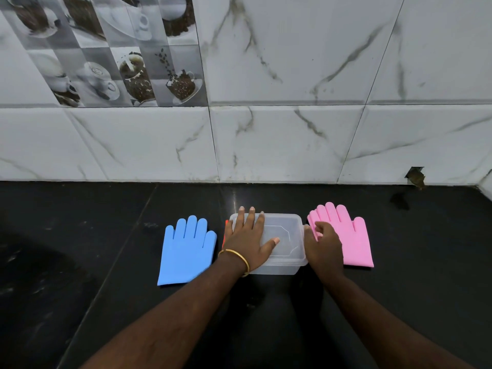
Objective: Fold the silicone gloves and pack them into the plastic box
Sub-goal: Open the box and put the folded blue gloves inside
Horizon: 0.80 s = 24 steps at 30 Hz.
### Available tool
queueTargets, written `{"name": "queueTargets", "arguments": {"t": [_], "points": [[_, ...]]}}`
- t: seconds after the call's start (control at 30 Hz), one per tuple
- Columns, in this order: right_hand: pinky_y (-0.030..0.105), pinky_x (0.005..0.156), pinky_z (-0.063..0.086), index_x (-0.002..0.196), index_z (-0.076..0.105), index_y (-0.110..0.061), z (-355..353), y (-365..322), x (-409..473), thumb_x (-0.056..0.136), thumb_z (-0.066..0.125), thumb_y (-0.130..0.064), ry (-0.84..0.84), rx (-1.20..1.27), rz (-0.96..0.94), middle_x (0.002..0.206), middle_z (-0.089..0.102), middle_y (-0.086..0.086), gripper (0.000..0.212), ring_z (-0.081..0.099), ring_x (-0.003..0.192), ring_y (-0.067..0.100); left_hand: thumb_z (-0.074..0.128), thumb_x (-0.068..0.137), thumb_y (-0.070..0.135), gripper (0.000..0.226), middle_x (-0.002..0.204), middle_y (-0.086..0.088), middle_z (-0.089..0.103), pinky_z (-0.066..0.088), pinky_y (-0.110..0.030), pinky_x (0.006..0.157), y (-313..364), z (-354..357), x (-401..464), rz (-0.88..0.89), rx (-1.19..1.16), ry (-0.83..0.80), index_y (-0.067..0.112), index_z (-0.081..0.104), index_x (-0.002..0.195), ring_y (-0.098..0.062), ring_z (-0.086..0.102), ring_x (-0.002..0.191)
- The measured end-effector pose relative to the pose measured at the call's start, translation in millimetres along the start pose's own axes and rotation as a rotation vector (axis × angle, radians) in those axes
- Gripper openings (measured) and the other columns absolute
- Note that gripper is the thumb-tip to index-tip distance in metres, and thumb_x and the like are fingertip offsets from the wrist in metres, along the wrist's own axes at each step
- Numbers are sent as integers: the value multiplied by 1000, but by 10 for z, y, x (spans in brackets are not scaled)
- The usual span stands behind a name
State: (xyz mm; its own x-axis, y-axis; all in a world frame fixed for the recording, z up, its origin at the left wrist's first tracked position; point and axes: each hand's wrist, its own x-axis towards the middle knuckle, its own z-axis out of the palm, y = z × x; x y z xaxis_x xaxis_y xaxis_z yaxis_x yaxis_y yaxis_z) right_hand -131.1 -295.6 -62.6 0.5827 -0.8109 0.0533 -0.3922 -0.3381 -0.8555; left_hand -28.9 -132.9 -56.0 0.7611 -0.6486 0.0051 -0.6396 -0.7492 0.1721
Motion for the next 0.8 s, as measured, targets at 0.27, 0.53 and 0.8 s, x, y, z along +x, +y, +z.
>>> {"name": "queueTargets", "arguments": {"t": [0.27,0.53,0.8], "points": [[42,119,22,150,36,-26,419,-484,-26,82,47,-72,-413,-529,-780,160,32,1,83,23,149,23,30,98,54,56,122,-12,64,52,-40,90,-486,-205,2,-437,-261,-15,10,51,126,-27,63,106],[49,122,6,156,19,-31,660,-307,-27,72,22,-92,-593,-700,-748,167,6,-5,103,-1,153,22,26,102,47,53,107,-11,70,46,-31,83,-557,-54,-29,-400,-384,-5,10,61,111,-23,65,94],[52,122,4,155,16,-33,673,-298,-29,56,26,-102,-609,-694,-729,167,1,-8,121,-7,153,19,28,103,44,48,103,-10,69,46,-29,81,-669,55,-64,-491,-583,0,11,61,107,-15,59,83]]}}
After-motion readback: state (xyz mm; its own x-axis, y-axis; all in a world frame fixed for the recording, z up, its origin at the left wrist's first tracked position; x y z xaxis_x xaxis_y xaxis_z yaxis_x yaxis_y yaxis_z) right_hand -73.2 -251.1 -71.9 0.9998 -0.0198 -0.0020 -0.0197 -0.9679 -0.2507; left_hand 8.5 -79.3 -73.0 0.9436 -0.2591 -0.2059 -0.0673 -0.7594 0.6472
